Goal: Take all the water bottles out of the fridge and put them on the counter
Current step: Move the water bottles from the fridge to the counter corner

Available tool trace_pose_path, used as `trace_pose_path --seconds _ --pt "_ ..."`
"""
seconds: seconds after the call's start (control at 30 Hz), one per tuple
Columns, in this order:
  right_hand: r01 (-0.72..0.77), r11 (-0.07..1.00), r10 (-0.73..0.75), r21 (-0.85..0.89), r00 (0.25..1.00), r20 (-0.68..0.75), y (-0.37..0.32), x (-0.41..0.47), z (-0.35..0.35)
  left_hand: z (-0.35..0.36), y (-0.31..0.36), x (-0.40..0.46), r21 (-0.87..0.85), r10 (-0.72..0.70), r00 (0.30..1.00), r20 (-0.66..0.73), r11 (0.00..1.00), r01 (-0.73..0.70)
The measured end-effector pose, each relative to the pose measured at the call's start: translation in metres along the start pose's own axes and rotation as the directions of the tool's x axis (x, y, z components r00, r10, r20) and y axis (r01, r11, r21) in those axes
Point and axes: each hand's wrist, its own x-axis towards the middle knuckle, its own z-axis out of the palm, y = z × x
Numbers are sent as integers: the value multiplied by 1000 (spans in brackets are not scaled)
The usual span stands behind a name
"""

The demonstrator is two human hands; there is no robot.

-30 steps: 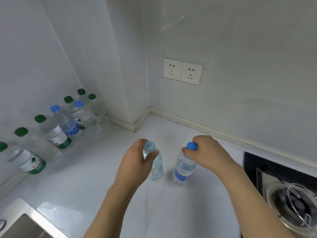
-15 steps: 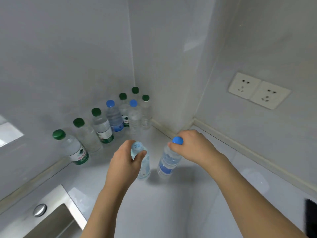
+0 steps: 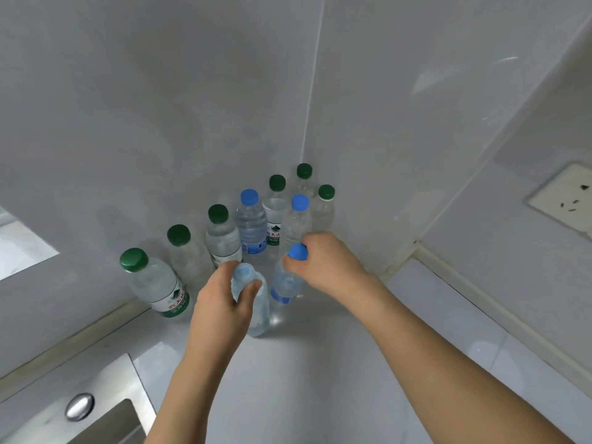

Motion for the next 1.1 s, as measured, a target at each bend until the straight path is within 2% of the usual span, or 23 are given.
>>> trace_pose_path --seconds 0.17,0.33,0.47,0.7,0.93,1.1 --pt "75 997 -75 34 997 -14 -11 30 13 2 -9 25 25 -36 996 -82 999 38" --pt "107 994 -107 14 994 16 -21 58 13 9 -8 38 59 56 994 -91 997 -51" --pt "116 993 -116 6 992 52 -27 73 15 15 -9 52 77 60 992 -112 996 -51" --pt "196 981 -194 18 979 -56 -14 64 29 28 -17 45 76 92 984 -151 994 -81" --pt "136 987 -133 79 990 -47 -15 48 29 23 -14 46 49 68 988 -141 997 -62" --pt "19 997 -15 79 998 -56 -9 8 17 18 -10 43 82 57 991 -117 995 -47"
